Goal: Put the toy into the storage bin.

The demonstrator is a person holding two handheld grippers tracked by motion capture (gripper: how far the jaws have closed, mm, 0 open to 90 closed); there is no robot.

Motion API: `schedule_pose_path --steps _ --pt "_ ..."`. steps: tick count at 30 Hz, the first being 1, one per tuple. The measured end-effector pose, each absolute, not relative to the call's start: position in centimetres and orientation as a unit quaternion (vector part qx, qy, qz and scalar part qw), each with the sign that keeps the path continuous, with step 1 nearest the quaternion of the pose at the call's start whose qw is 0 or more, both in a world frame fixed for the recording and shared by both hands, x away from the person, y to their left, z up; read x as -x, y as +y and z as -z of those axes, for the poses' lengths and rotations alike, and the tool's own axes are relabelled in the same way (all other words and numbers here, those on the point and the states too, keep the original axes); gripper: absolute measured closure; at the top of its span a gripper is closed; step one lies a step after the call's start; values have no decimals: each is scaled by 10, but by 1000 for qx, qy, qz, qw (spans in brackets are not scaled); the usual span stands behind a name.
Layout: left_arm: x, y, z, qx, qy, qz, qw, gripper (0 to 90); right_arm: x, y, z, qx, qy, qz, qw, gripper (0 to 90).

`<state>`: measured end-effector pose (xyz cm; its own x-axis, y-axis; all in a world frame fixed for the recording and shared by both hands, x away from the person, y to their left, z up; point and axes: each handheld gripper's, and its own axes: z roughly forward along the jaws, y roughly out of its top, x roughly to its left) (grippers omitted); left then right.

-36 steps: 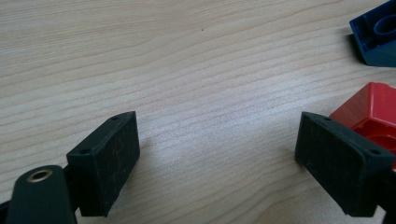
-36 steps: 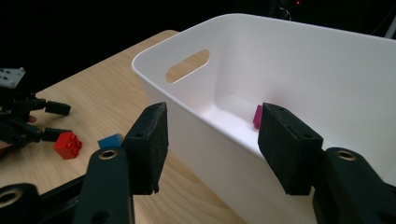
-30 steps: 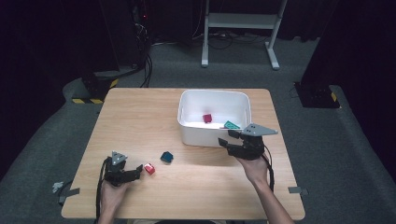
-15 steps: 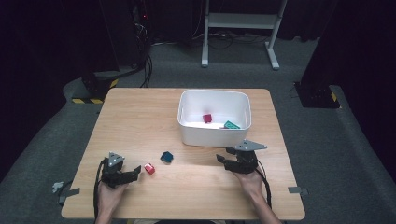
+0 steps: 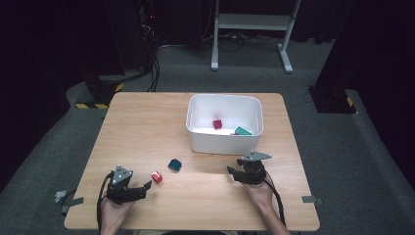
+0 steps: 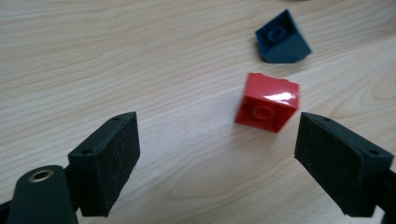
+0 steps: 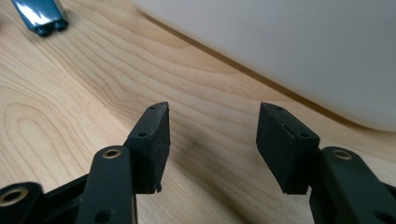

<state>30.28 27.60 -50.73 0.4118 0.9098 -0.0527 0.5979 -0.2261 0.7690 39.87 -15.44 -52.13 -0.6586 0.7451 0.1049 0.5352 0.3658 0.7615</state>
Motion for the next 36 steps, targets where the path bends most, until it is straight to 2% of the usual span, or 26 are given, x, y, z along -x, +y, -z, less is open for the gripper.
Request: schedule_pose_path --steps 7,10,12,25,34,36 --pt "-306 259 509 -768 480 -201 373 155 -401 -151 523 -395 823 -384 139 439" --pt "-309 251 511 -769 479 -198 373 167 -399 -146 523 -386 830 -369 160 432" --pt "-311 245 512 -770 476 -202 374 198 -396 -142 524 -379 834 -359 175 426" --pt "-320 238 518 -768 474 -207 377 365 -397 -142 524 -380 834 -361 170 404" --pt "-319 238 518 -769 467 -213 380 562 -397 -142 524 -380 835 -361 170 401" --pt "-319 238 517 -770 466 -215 379 572 -397 -142 524 -380 835 -361 170 401"
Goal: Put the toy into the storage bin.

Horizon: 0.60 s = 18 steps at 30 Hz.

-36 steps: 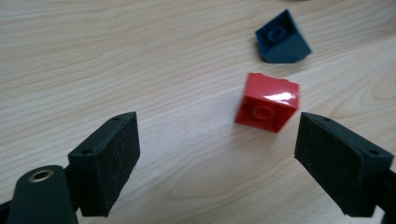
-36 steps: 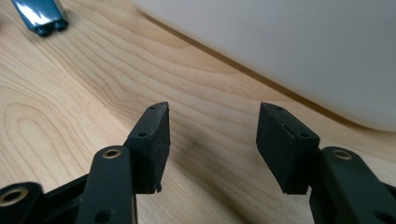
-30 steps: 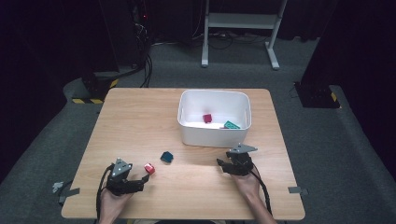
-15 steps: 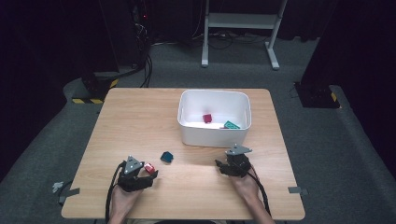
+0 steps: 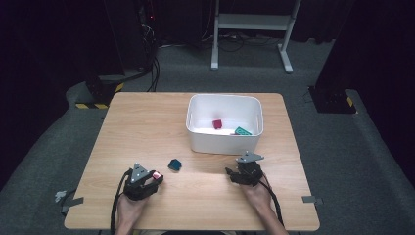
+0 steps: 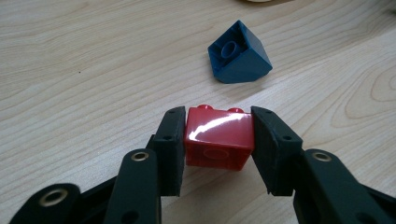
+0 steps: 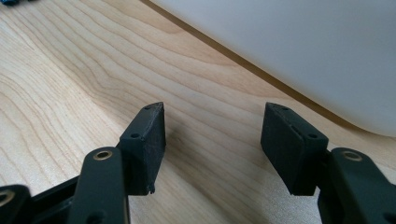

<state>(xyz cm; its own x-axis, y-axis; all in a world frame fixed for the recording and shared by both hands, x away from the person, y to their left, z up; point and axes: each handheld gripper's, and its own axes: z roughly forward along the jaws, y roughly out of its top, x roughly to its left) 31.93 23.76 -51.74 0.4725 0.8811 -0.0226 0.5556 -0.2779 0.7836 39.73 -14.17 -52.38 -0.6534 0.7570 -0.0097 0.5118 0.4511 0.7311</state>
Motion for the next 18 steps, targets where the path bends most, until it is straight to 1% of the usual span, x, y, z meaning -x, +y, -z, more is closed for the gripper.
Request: schedule_pose_path --steps 4,10,13,18 --pt "-318 237 517 -771 465 -216 378 584 -397 -142 524 -380 835 -361 170 399" --pt "-318 238 512 -773 470 -199 378 586 -398 -141 524 -378 837 -359 167 381" --pt "-321 238 506 -775 470 -198 372 587 -399 -141 524 -376 837 -360 167 377" --pt "-322 237 495 -772 469 -195 382 587 -399 -141 524 -376 837 -360 167 376"
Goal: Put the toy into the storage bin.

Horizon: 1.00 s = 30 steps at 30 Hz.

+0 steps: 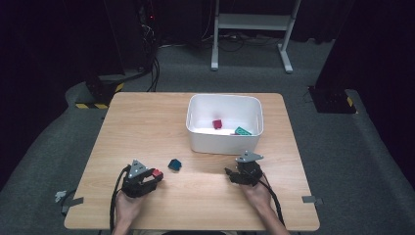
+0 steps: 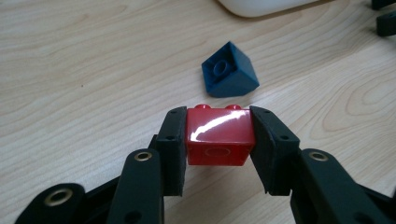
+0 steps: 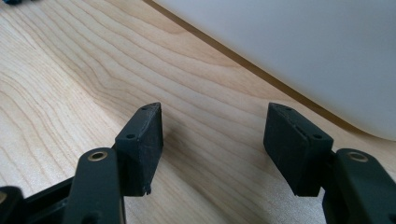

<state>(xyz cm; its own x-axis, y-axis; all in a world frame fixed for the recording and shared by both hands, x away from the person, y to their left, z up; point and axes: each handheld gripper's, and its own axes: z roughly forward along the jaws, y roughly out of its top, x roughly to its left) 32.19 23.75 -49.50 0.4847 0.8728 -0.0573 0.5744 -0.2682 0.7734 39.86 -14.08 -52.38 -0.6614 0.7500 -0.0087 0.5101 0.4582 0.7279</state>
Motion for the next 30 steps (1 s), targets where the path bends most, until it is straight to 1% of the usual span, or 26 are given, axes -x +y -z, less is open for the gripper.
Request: schedule_pose_path --steps 18,30 --pt "-332 241 472 -773 460 -163 405 588 -398 -141 524 -377 837 -359 169 374" --pt "-336 238 448 -778 451 -163 407 588 -398 -141 524 -378 837 -359 169 373"
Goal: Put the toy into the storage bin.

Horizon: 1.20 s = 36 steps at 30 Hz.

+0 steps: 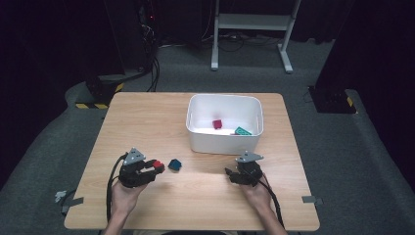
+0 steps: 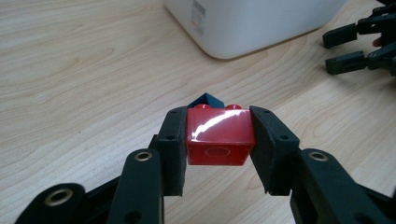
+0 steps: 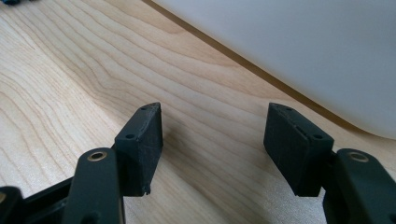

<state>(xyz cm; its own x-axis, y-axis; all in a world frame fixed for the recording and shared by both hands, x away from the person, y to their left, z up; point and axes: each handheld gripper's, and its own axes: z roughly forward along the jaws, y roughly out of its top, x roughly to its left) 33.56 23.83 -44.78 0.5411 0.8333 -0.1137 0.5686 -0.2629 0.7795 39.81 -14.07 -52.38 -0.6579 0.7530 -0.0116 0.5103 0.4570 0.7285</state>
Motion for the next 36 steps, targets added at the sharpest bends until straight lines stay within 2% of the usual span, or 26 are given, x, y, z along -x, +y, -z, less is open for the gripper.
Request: schedule_pose_path --steps 36 --pt "-390 223 376 -768 429 -157 448 587 -398 -141 524 -379 837 -358 169 371"
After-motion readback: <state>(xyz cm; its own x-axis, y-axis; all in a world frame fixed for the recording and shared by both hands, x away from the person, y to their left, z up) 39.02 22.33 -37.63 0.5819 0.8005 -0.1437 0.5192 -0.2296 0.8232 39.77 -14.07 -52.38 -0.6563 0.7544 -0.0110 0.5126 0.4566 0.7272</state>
